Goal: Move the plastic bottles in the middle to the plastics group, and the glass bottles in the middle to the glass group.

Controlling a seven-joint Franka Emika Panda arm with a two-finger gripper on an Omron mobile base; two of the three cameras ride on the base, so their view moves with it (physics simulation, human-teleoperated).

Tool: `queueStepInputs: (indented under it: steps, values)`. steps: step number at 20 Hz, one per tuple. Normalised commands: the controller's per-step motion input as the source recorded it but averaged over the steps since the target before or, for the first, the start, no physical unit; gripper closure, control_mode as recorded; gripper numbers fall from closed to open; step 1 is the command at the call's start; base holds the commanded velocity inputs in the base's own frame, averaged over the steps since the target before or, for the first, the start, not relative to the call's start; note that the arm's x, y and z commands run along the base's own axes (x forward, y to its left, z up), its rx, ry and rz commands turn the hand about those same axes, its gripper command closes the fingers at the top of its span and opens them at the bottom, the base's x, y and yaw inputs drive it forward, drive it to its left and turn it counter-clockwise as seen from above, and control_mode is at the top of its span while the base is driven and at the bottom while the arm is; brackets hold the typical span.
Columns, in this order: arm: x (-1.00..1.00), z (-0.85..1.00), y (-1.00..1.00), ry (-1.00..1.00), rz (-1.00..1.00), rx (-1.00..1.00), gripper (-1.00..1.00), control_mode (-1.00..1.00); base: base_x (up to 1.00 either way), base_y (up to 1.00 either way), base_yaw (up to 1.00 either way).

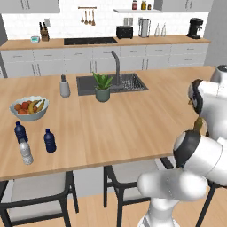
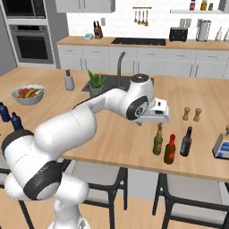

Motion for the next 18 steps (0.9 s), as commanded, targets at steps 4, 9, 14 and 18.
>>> queueStepInputs:
  steps: [4,9,14,18]
  values:
    - [-0.56,-0.03,0.99,-0.01,0.00,-0.10,-1.00,-1.00,0.00,0.00,0.00]
    - [-0.76,-0.04,0.82,-0.13,0.00,-0.01,-1.00,-1.00,0.00,0.00,0.00]
    - [-0.79,-0.01,0.77,-0.15,0.00,0.00,-1.00,-1.00,0.00,0.00,0.00]
    - [-0.75,0.00,0.70,-0.09,0.00,0.00,-1.00,-1.00,0.00,0.00,0.00]
